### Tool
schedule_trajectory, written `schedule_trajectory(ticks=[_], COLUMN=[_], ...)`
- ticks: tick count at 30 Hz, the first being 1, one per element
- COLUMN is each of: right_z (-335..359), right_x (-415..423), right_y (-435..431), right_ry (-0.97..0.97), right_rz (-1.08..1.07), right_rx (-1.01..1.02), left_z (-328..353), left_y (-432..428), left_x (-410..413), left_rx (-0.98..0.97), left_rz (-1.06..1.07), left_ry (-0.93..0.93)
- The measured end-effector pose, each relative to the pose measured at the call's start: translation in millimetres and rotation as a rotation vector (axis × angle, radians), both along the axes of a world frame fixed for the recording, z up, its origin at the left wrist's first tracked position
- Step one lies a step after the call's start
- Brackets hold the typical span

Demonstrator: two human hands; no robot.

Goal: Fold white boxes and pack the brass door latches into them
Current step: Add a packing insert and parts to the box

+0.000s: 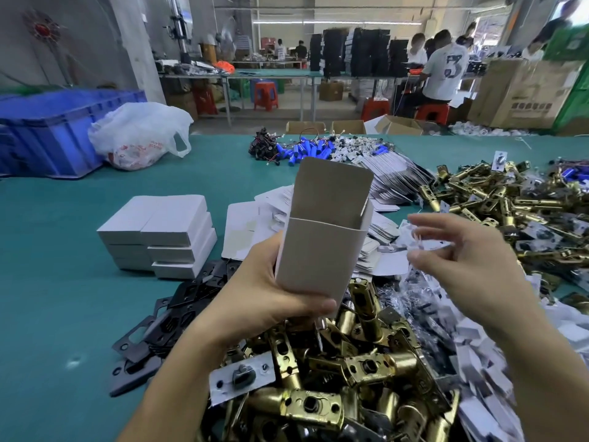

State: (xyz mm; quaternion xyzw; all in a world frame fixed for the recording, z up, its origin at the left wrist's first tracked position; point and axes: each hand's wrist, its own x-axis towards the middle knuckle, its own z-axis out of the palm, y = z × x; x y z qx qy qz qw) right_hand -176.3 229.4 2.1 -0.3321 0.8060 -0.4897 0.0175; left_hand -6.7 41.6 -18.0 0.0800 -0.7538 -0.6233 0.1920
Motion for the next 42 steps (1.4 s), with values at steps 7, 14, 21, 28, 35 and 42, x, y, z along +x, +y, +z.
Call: schedule_trajectory(ticks=[7, 14, 21, 28, 35, 42], right_z=[43.0, 46.6, 61.3, 64.0, 75.9, 83.4], right_x=[45.8, 51.4, 55.7, 61.9, 74.5, 80.7], right_y=[5.2, -8.1, -37.3, -50.9, -67.1, -73.6], right_ry=[0.084, 0.232, 0.377, 0.523, 0.576, 0.618], right_rz=[0.181, 0.024, 0.084, 0.01, 0.01, 0.003], right_rx=[-0.477, -0.641, -0.498, -0.367, -0.38, -0.31], left_z=[5.4, 3.3, -2.2, -11.2, -19.9, -27.9], left_y=[1.3, 0.7, -3.8, -5.2, -8.8, -10.8], left_x=[-1.1, 0.2, -0.6, -5.0, -8.6, -6.8], left_rx=[-0.152, -0.173, -0.248, -0.067, 0.145, 0.313], left_rz=[-0.028, 0.002, 0.037, 0.06, 0.043, 0.031], left_ry=[-0.001, 0.015, 0.03, 0.106, 0.151, 0.16])
